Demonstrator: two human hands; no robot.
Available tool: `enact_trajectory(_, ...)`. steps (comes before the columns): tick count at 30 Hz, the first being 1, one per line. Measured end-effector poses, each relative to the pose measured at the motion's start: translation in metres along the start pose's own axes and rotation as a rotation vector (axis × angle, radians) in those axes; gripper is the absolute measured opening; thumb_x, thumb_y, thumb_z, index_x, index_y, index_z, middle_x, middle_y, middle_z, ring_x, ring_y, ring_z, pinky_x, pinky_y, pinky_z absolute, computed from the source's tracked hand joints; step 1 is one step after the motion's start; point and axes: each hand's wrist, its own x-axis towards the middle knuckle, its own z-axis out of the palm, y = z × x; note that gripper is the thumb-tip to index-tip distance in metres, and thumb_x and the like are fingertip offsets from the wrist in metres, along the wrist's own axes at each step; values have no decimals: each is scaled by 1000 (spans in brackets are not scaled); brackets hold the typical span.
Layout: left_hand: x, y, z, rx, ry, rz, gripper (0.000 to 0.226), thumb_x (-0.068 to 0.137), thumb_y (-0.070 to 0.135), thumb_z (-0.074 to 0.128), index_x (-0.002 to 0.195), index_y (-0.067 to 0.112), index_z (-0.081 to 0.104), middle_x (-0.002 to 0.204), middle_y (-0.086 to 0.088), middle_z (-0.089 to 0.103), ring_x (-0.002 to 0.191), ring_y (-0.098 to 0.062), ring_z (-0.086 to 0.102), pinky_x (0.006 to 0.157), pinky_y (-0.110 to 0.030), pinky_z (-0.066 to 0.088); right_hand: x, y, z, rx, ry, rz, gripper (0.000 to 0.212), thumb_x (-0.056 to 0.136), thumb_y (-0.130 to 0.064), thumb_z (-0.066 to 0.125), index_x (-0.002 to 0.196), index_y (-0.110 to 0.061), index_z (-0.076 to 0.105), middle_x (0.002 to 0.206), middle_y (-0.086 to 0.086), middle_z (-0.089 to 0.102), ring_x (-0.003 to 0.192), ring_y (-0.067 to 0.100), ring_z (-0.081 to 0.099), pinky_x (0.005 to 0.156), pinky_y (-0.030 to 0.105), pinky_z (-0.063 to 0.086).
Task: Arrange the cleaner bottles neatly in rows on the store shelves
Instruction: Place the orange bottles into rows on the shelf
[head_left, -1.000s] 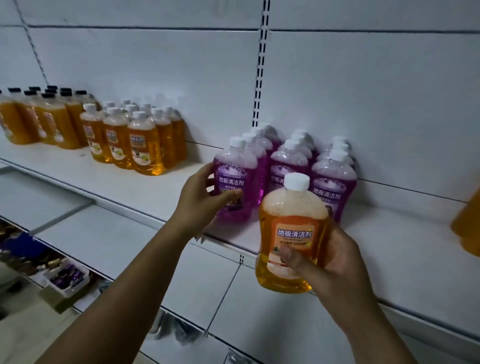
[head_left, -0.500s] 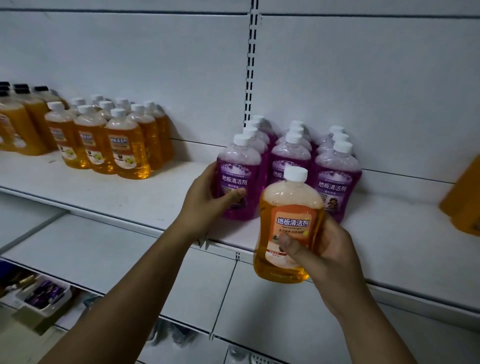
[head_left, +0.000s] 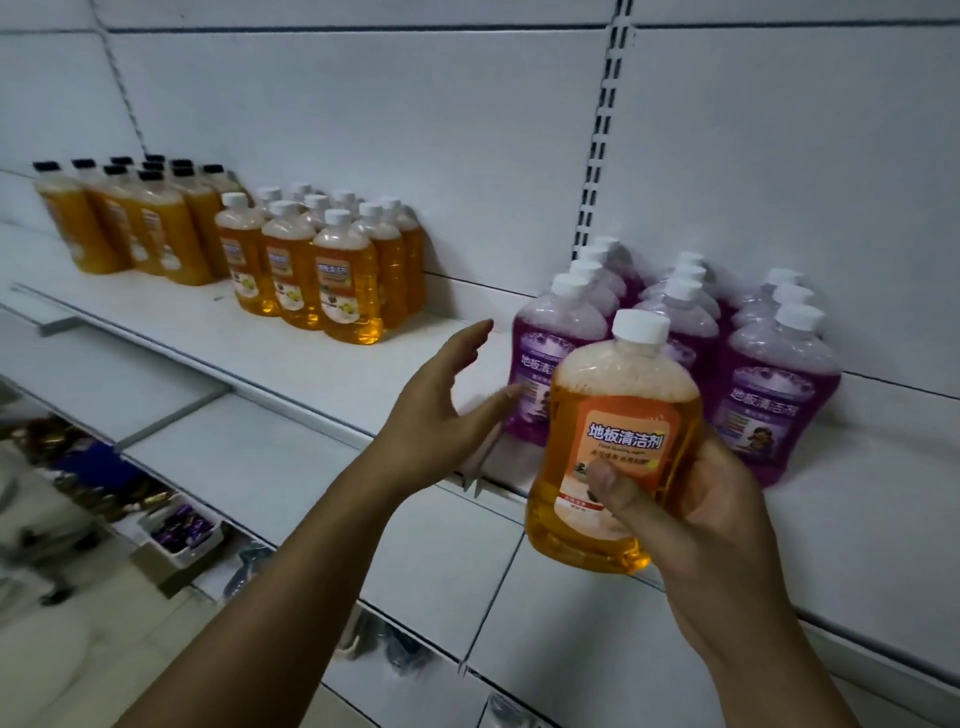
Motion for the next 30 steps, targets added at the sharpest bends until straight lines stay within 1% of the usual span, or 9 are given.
enact_trajectory(3, -30, -3, -45, 216, 114, -27, 77, 88, 64, 61, 158, 39, 38, 158, 19, 46, 142, -2, 46, 110, -28, 43, 10, -1, 21, 55, -74, -24, 73, 57, -67, 91, 118, -33, 71, 112, 3, 79, 102, 24, 77, 84, 45, 62)
enact_trajectory(6, -68, -11, -90, 371, 214, -93, 74, 91, 68, 61, 156, 41, 39, 155, 21, 49, 142, -1, 46, 116, -37, 45, 22, 4, 49, 99, -166, -49, 70, 61, -56, 92, 124, -32, 70, 113, 0, 79, 104, 22, 77, 90, 47, 60)
enact_trajectory(9, -105, -20, -121, 487, 271, -161, 72, 92, 74, 55, 155, 42, 39, 156, 20, 48, 144, -2, 44, 117, -41, 44, 32, 10, 83, 121, -226, -64, 60, 67, -49, 90, 120, -30, 70, 109, -5, 80, 100, 16, 77, 84, 37, 64)
enact_trajectory(11, -121, -27, -138, 563, 267, -214, 77, 88, 79, 50, 155, 42, 38, 156, 17, 49, 144, -6, 45, 115, -45, 46, 39, 15, 110, 142, -253, -59, 62, 65, -47, 86, 121, -25, 69, 109, -5, 79, 99, 15, 77, 82, 34, 64)
enact_trajectory(15, -127, -57, -181, 769, 227, -250, 80, 89, 80, 47, 156, 37, 38, 153, 10, 53, 142, -14, 48, 111, -52, 48, 56, 23, 165, 104, -312, -71, 61, 72, -39, 86, 128, -26, 66, 116, -5, 77, 105, 17, 76, 90, 48, 62)
enact_trajectory(20, -119, -105, -244, 875, 183, -246, 85, 88, 84, 38, 158, 36, 36, 154, 9, 52, 142, -17, 47, 114, -50, 45, 79, 36, 243, 61, -249, -84, 61, 71, -38, 89, 127, -26, 67, 116, -5, 77, 106, 20, 76, 92, 52, 61)
enact_trajectory(24, -109, -149, -302, 872, 110, -215, 88, 88, 87, 33, 159, 36, 33, 155, 9, 50, 144, -18, 46, 117, -47, 42, 102, 47, 308, 32, -115, -74, 64, 69, -44, 90, 125, -22, 68, 116, 0, 78, 105, 24, 76, 92, 55, 61)
enact_trajectory(28, -89, -186, -347, 878, 12, -158, 88, 88, 88, 30, 161, 37, 28, 159, 9, 46, 148, -18, 41, 123, -46, 35, 127, 54, 366, -26, -29, -100, 55, 75, -34, 90, 124, -20, 69, 115, -1, 78, 107, 21, 76, 93, 51, 61)
enact_trajectory(30, -76, -201, -363, 874, -21, -132, 87, 90, 87, 30, 161, 36, 27, 161, 9, 44, 149, -18, 39, 124, -44, 31, 141, 58, 390, -55, -2, -99, 56, 76, -32, 90, 126, -19, 68, 117, -2, 77, 109, 18, 75, 95, 50, 61)
